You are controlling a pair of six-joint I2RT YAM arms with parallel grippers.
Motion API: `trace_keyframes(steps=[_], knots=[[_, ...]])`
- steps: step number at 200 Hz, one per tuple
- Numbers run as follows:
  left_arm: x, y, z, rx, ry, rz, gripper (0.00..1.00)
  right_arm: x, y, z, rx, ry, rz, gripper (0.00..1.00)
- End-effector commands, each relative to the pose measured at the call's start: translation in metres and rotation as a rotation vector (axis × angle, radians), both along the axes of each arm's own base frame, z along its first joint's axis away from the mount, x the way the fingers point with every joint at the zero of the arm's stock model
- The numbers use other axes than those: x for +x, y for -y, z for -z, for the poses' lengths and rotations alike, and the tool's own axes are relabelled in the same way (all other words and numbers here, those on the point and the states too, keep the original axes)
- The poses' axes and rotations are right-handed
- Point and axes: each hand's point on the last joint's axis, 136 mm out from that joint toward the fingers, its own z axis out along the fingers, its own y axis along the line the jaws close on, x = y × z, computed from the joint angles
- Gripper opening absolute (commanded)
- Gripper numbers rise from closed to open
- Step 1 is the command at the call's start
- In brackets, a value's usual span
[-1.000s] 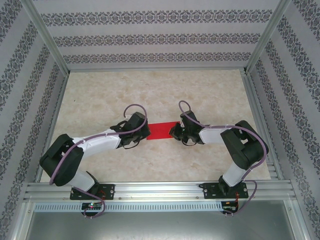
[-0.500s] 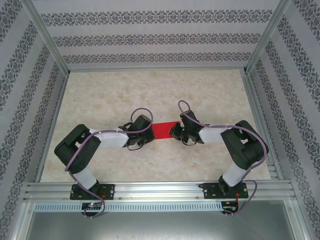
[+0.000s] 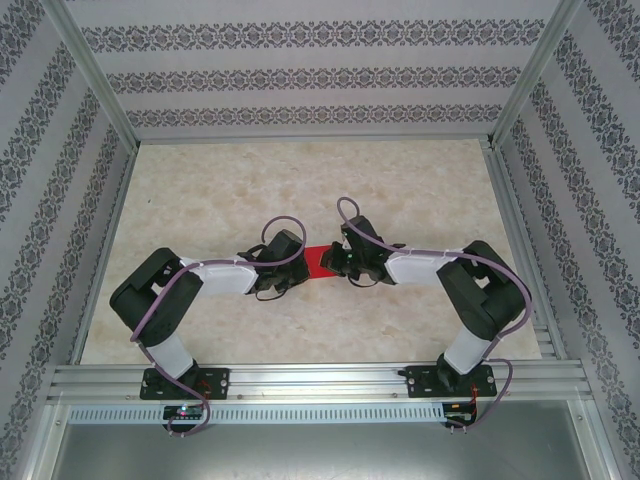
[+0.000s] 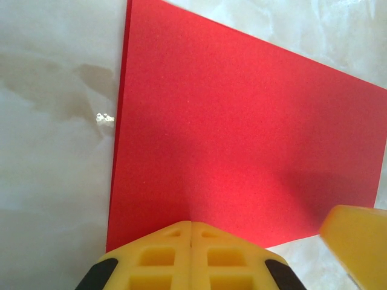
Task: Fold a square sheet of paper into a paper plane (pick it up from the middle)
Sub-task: First fold in half a square sheet of paper at the center of the table, then rotate the paper at the center of the table.
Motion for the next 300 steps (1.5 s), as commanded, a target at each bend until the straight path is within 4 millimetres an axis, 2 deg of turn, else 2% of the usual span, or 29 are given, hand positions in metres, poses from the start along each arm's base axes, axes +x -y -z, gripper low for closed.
trace_keyframes(steps=[1,14,43,78,110,128,147,169,183,204,223,244,259,286,300], knots=[[-0.006,-0.022,0.019,0.091,-0.057,-0.049,0.00,-0.003,-0.005,0.015,-0.008,-0.040,0.002,0.03],[-0.009,-0.027,0.023,0.113,-0.077,-0.068,0.00,-0.005,-0.001,0.023,-0.026,-0.053,0.013,0.02],[-0.016,-0.037,0.028,0.145,-0.106,-0.104,0.00,-0.013,0.023,0.041,-0.082,-0.091,0.053,0.02],[-0.022,-0.046,0.034,0.175,-0.132,-0.127,0.00,-0.024,0.075,0.060,-0.165,-0.125,0.163,0.02],[-0.026,-0.048,0.038,0.177,-0.147,-0.124,0.00,-0.029,0.127,0.067,-0.227,-0.134,0.277,0.02],[-0.025,-0.045,0.036,0.168,-0.140,-0.114,0.00,-0.028,0.149,0.064,-0.271,-0.138,0.328,0.02],[-0.021,-0.038,0.030,0.146,-0.124,-0.088,0.00,-0.022,0.163,0.051,-0.309,-0.124,0.362,0.02],[-0.011,-0.019,0.013,0.072,-0.078,-0.034,0.01,-0.007,0.165,0.019,-0.328,-0.050,0.367,0.02],[-0.003,-0.006,-0.006,0.049,-0.043,0.018,0.07,0.002,0.160,-0.003,-0.321,0.004,0.352,0.03],[0.013,0.007,-0.044,0.051,0.014,0.092,0.22,0.012,0.140,-0.033,-0.316,0.082,0.293,0.05],[0.030,0.002,-0.073,0.072,0.050,0.118,0.39,0.017,0.113,-0.044,-0.330,0.105,0.217,0.10],[0.051,-0.027,-0.090,0.106,0.058,0.088,0.56,0.020,0.078,-0.042,-0.336,0.112,0.133,0.20],[0.062,-0.050,-0.097,0.117,0.058,0.059,0.64,0.022,0.052,-0.038,-0.339,0.106,0.071,0.24],[0.074,-0.096,-0.099,0.167,0.040,0.004,0.79,0.028,0.006,-0.030,-0.339,0.105,-0.027,0.28],[0.078,-0.128,-0.098,0.230,0.030,-0.069,0.88,0.031,-0.016,-0.026,-0.351,0.104,-0.077,0.31]])
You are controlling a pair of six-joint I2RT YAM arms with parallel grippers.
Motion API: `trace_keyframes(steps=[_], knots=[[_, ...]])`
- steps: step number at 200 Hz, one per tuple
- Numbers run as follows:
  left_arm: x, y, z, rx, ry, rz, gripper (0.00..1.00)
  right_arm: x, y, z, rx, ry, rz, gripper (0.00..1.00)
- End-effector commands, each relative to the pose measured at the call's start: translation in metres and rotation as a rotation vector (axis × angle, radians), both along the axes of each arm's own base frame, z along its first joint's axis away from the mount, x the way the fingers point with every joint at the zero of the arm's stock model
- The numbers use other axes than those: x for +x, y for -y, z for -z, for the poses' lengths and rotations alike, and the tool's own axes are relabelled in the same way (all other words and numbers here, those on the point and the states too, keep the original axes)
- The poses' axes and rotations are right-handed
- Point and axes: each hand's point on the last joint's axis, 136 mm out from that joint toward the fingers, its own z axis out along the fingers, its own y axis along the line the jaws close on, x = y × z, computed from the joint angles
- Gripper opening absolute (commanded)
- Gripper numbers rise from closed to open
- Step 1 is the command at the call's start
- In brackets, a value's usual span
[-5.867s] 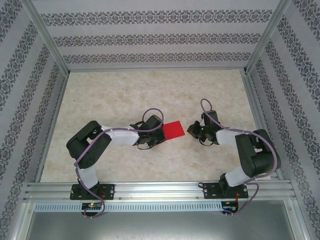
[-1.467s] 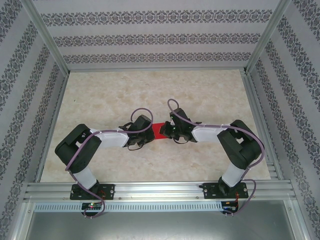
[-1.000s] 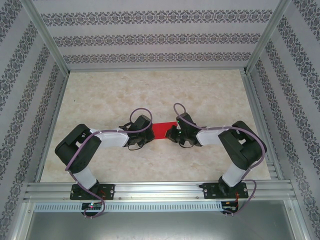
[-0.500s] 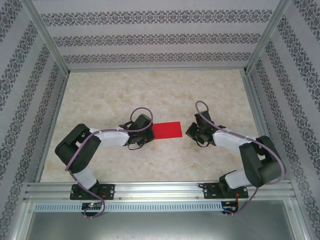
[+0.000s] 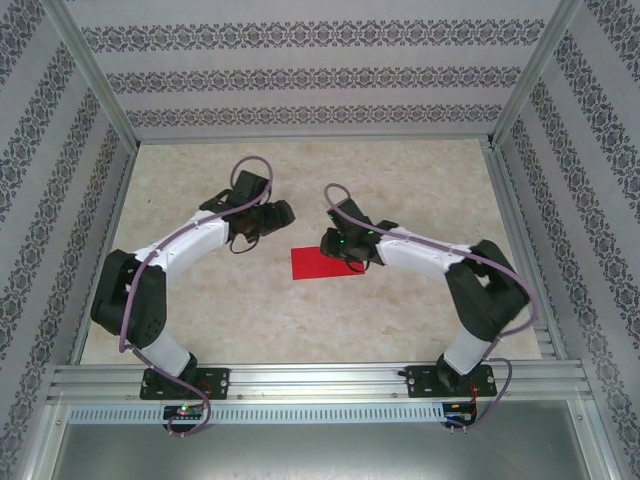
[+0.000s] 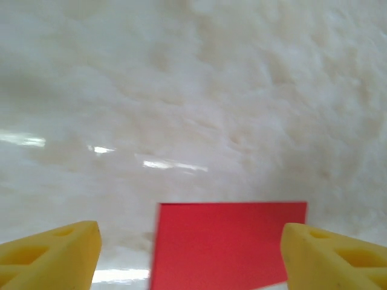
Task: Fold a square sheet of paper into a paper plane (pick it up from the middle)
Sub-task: Rotate the paper at the center of the table.
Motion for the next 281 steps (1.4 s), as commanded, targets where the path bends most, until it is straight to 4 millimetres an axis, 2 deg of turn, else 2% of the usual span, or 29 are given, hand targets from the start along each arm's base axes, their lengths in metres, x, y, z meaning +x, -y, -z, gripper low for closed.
trace_keyframes(steps=[1,22,35,59,79,104,148,167,181,209,227,247,263,281], knots=[[-0.011,-0.047,0.003,0.128,-0.054,-0.031,0.89,0.004,-0.030,0.003,-0.031,-0.006,-0.086,0.31],[-0.011,-0.084,0.004,0.190,-0.047,-0.117,1.00,0.010,-0.056,0.012,-0.053,-0.021,-0.130,0.37],[-0.012,-0.102,0.003,0.228,-0.043,-0.149,1.00,0.012,-0.068,0.018,-0.067,-0.033,-0.151,0.39],[-0.015,-0.123,0.002,0.269,-0.049,-0.181,1.00,0.017,-0.084,0.025,-0.083,-0.052,-0.170,0.39],[-0.017,-0.131,0.005,0.269,-0.060,-0.197,1.00,0.015,-0.086,0.038,-0.117,-0.087,-0.183,0.39],[-0.018,-0.134,0.007,0.257,-0.071,-0.198,1.00,0.004,-0.091,0.051,-0.130,-0.137,-0.232,0.39],[-0.017,-0.131,0.008,0.232,-0.070,-0.186,1.00,-0.040,-0.093,0.068,-0.172,-0.245,-0.398,0.38],[-0.017,-0.129,0.009,0.217,-0.069,-0.178,1.00,-0.066,-0.082,0.071,-0.205,-0.275,-0.506,0.38],[-0.018,-0.128,0.009,0.214,-0.067,-0.174,1.00,-0.083,-0.065,0.070,-0.240,-0.297,-0.563,0.38],[-0.019,-0.126,0.008,0.205,-0.058,-0.165,1.00,-0.100,-0.034,0.053,-0.253,-0.284,-0.611,0.39],[-0.019,-0.122,0.008,0.185,-0.051,-0.153,1.00,-0.087,-0.018,0.029,-0.222,-0.219,-0.515,0.40],[-0.019,-0.115,0.008,0.144,-0.043,-0.132,1.00,-0.062,0.005,0.009,-0.176,-0.154,-0.293,0.43],[-0.019,-0.108,0.008,0.110,-0.032,-0.109,1.00,-0.044,0.028,0.006,-0.154,-0.125,-0.119,0.44],[-0.019,-0.101,0.008,0.080,-0.025,-0.076,1.00,-0.033,0.052,0.015,-0.142,-0.146,0.034,0.44]])
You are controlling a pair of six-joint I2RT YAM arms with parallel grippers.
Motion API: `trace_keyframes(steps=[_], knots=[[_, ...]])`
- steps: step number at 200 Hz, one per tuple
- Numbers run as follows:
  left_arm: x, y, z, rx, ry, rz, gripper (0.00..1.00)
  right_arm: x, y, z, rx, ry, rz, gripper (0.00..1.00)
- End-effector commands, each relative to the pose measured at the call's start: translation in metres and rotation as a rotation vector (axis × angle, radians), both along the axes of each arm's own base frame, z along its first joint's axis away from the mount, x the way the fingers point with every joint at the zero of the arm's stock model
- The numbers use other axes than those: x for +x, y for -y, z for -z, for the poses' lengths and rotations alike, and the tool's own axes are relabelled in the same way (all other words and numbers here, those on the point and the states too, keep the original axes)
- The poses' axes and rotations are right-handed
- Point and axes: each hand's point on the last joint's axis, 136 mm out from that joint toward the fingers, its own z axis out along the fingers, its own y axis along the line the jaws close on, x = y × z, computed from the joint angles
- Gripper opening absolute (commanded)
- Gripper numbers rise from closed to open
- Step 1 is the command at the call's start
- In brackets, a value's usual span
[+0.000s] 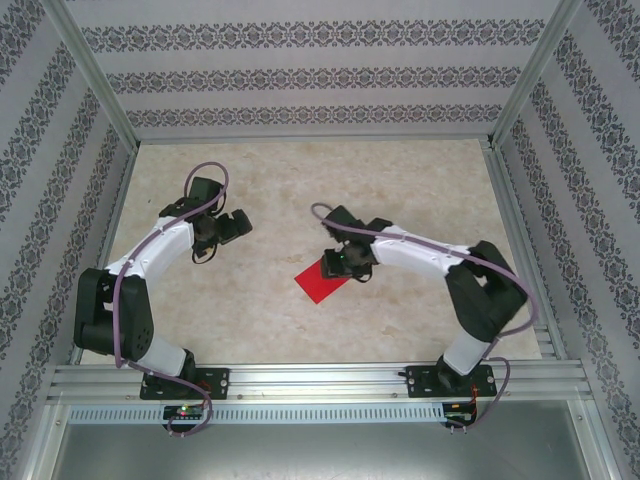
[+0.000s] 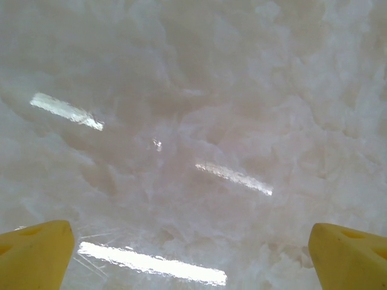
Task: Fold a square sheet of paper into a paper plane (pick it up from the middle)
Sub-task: Rotate the paper at the center of the table.
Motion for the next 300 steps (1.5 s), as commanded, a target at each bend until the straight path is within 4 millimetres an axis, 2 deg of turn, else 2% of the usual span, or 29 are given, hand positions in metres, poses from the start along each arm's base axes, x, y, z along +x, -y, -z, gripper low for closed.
trace_keyframes(steps=[1,24,58,97,122,161,192,211,232,261,281,300], knots=[[0.009,0.011,-0.015,-0.065,0.075,0.060,1.00,0.024,0.027,0.006,-0.001,0.038,0.253,0.44],[0.009,0.019,-0.019,-0.102,0.084,0.094,1.00,0.040,0.046,0.016,-0.005,0.033,0.366,0.44],[0.008,0.024,-0.019,-0.124,0.085,0.114,1.00,0.061,0.046,0.019,-0.001,0.052,0.385,0.43],[0.005,0.024,-0.018,-0.124,0.079,0.120,1.00,0.069,0.052,0.039,-0.062,0.021,0.402,0.43],[0.003,0.025,-0.017,-0.130,0.075,0.122,1.00,0.077,0.041,0.048,-0.050,0.013,0.356,0.43],[-0.002,0.035,-0.013,-0.192,0.072,0.136,1.00,0.096,0.001,0.054,0.042,0.016,0.151,0.42],[-0.013,0.049,-0.003,-0.273,0.043,0.159,0.98,0.112,-0.020,0.047,0.058,0.071,-0.033,0.41],[-0.020,0.061,0.003,-0.331,0.029,0.183,0.95,0.124,-0.029,0.031,0.094,0.112,-0.082,0.40],[-0.029,0.078,0.006,-0.398,0.002,0.206,0.90,0.128,-0.041,0.015,0.143,0.115,-0.101,0.40],[-0.046,0.108,0.012,-0.479,-0.056,0.247,0.84,0.127,-0.039,0.014,0.144,0.101,-0.057,0.40],[-0.057,0.123,0.020,-0.501,-0.091,0.264,0.78,0.126,-0.039,0.006,0.162,0.112,-0.035,0.40],[-0.065,0.139,0.025,-0.534,-0.115,0.289,0.75,0.125,-0.032,0.010,0.132,0.098,0.000,0.40]])
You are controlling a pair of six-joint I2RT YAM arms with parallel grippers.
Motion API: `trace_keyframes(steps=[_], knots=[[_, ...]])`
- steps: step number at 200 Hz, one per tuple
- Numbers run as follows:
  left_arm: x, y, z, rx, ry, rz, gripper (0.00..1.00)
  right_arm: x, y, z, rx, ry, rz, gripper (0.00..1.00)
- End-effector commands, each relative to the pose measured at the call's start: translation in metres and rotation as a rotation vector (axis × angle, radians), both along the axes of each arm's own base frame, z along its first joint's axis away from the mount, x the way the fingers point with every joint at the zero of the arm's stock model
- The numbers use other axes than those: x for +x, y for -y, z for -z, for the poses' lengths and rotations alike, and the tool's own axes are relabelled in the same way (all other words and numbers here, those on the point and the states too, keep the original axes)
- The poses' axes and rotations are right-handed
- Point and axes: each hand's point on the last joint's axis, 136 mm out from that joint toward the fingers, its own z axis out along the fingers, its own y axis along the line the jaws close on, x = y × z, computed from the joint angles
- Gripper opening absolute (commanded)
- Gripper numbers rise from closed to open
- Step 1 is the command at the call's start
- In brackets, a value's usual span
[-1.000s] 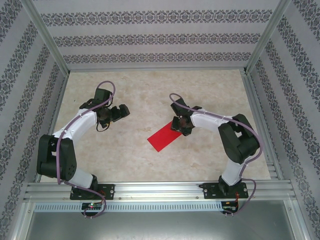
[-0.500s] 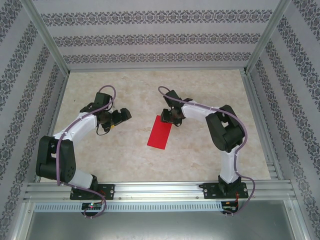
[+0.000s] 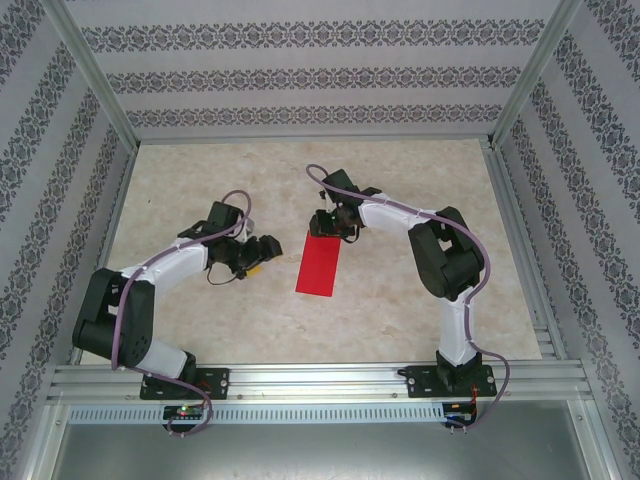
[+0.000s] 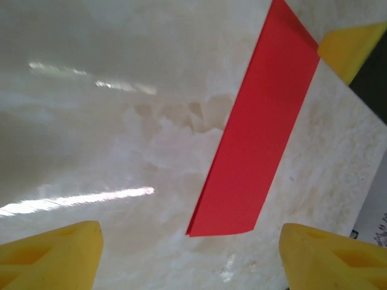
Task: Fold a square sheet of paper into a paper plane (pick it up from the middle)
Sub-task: Rotate the paper at the center of the table.
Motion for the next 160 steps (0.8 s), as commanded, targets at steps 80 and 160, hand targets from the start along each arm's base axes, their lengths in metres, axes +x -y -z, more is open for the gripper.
trace_keyframes(steps=[80,160], knots=[[-0.022,0.055,0.015,-0.089,-0.065,0.131,0.73,-0.007,0.037,0.039,-0.072,-0.097,0.129,0.39],[-0.026,0.075,0.022,-0.097,-0.090,0.155,0.71,-0.015,0.056,0.066,-0.118,-0.180,0.201,0.39]])
